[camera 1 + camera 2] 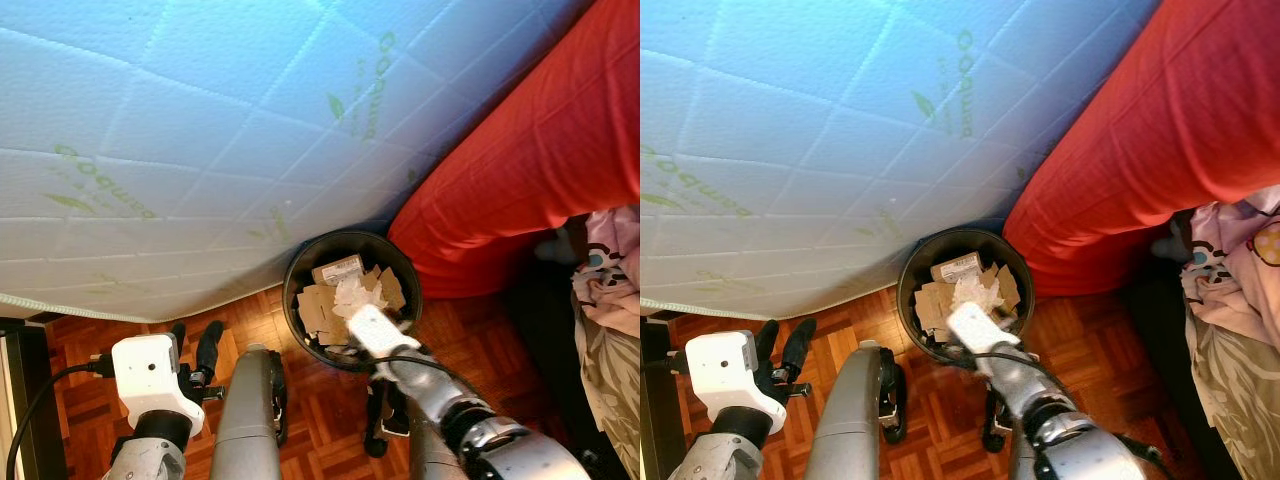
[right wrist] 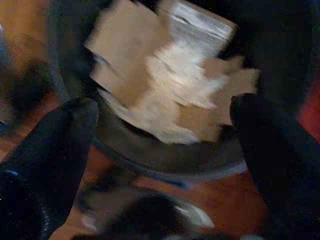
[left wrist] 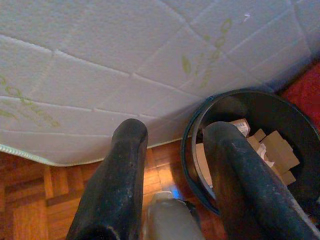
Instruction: Clean up the room
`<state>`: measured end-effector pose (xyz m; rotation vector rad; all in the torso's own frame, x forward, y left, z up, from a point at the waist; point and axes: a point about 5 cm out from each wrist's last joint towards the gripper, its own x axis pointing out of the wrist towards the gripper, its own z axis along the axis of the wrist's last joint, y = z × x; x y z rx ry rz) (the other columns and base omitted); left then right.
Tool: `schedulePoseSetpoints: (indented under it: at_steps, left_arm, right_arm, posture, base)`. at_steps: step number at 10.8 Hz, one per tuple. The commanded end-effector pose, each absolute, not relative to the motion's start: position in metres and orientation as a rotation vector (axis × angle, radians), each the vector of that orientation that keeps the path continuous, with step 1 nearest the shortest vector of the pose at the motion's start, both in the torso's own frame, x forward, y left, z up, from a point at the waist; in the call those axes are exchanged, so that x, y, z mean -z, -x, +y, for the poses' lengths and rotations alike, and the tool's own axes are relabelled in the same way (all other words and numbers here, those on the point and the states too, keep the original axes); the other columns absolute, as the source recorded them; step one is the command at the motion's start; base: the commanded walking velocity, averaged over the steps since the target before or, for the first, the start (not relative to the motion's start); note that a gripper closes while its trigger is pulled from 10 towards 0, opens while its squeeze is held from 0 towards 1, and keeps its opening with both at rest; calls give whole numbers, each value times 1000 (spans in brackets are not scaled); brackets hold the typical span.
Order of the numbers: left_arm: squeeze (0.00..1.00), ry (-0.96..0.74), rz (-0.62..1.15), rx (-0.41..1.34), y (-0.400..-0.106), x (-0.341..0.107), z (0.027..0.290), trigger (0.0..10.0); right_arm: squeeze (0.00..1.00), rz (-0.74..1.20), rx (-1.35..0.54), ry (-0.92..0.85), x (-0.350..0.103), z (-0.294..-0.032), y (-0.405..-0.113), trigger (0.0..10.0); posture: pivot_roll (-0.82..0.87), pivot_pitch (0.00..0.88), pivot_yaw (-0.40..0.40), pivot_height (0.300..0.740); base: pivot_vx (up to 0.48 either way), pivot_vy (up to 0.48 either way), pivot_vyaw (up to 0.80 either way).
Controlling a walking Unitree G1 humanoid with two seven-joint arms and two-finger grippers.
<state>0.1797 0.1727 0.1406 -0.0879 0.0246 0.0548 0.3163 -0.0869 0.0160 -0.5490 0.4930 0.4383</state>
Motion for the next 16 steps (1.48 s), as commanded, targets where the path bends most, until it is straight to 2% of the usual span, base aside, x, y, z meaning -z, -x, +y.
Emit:
schedulePoseSetpoints:
  at_steps: [1,2,3,4,5,7,10,16]
  left_arm:
    - [0,73,66,-83,-176,-134,178,10000]
    - [0,74,67,-82,-182,-129,179,10000]
    - [0,74,66,-81,-185,-127,180,10000]
    - [0,71,66,-82,-191,-121,184,10000]
    - [0,68,70,-83,-196,-116,187,10000]
    - [0,58,87,-89,-206,-100,196,10000]
    - [0,128,117,-83,-224,-74,196,10000]
    - [0,132,88,-22,-234,-64,185,10000]
  right_arm:
    - [0,537,-454,473,-5,-85,-305,10000]
    - [0,486,-320,158,-18,-95,-317,10000]
    - [0,468,-287,112,-20,-100,-320,10000]
    - [0,408,-147,-18,-26,-130,-324,10000]
    - [0,399,-96,-41,-24,-144,-322,10000]
    - [0,399,36,-130,-8,-177,-303,10000]
    - [0,393,-31,-150,7,-165,-283,10000]
    - [0,430,-55,-179,12,-155,-279,10000]
  posture:
    - [380,579,29,642]
    - [356,545,21,642]
    - [353,540,20,642]
    - [322,495,9,642]
    - [305,467,2,642]
    - [263,390,-11,642]
    - [202,299,-16,642]
    - [193,254,-15,642]
  base:
    - [0,0,0]
    - [0,0,0]
    - [0,0,0]
    - [0,0,0]
    - [0,0,0]
    - [0,0,0]
    - [0,0,0]
    - [0,0,0]
